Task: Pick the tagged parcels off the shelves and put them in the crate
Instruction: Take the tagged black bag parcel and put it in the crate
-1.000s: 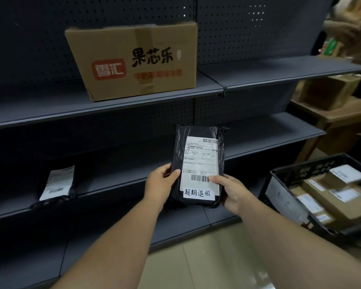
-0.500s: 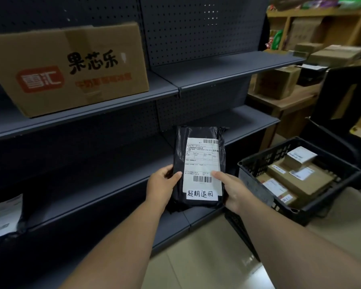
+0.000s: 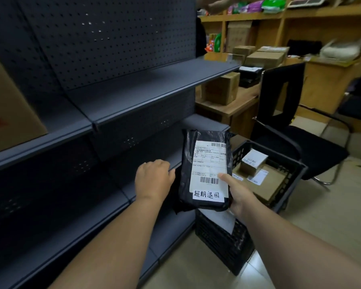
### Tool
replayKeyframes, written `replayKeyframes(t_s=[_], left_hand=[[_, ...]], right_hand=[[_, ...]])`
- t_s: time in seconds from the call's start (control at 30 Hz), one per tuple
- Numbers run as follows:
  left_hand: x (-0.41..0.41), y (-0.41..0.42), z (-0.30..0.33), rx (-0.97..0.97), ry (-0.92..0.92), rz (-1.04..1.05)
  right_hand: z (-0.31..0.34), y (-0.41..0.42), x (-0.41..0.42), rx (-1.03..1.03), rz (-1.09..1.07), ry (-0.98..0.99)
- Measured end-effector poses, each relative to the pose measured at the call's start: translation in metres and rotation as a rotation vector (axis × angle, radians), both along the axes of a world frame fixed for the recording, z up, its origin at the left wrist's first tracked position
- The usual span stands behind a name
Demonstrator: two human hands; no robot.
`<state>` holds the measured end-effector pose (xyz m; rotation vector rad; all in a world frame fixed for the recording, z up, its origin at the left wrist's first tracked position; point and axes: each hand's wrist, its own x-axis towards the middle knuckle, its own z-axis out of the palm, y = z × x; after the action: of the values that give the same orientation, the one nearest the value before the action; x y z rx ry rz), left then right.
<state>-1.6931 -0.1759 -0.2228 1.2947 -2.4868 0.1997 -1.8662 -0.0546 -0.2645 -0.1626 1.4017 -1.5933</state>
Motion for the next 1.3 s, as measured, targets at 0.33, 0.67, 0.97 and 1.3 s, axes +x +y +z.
replayKeyframes(t_s=[0.33,0.67,0.97,1.3], left_hand=[[-0.128,-0.034,-0.012,-0.040,-0.172,-0.102],[-0.231,-0.052,-0.038,-0.007,-0.218,-0.295],[-0.344,-0.084,-0.065,0.064,-0.250,-0.531],[-0.445,-0.119,-0.105,0.126,-0.332,-0.746]], right_hand=[[-0.017,0.007,-0.107,0.060,-0.187,-0.016],[-0.047,0.016,-0.180,0.171,-0.387,-0.039],[-0.066,0.004,-0.248,0.215,-0.608,-0.105],[-0.091,-0.022,-0.294,0.262,-0.846,-0.171]])
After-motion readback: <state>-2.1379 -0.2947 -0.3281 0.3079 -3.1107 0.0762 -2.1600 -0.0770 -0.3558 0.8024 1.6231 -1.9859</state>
